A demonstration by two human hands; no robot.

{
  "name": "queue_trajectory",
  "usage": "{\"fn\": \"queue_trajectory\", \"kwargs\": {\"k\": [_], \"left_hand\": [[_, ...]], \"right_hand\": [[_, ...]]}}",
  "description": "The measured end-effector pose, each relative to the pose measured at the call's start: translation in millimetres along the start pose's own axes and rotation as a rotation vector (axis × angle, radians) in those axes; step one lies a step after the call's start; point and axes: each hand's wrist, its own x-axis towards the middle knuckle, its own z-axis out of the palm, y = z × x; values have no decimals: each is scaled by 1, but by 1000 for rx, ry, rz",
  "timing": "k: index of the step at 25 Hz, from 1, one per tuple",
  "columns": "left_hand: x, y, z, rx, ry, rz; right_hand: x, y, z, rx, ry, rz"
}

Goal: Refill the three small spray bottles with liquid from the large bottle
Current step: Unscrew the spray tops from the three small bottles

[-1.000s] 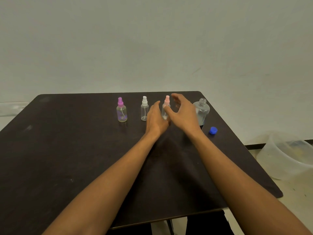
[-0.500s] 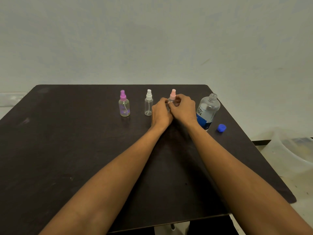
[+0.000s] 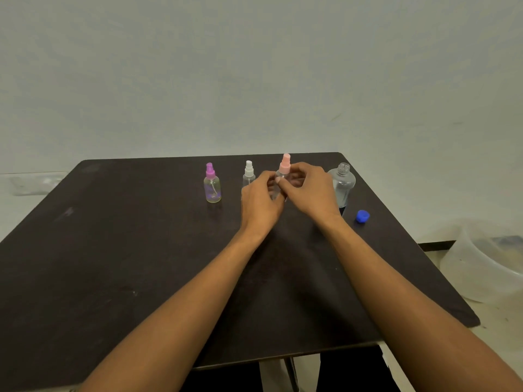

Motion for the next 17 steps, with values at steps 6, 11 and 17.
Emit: {"fn": "queue_trajectory", "kwargs": {"k": [6,11,17], "left_hand": [[-72,23,-52,-21,11,-14],[-109,30,-77,-23,24,-21],[-121,31,-90,16,41,-23]], "right_hand": [[-66,-27,-15,21,-83,-82],[-100,-45,-19,25,-135,-112],[-101,-62,-31,-59,-176,-172]]}}
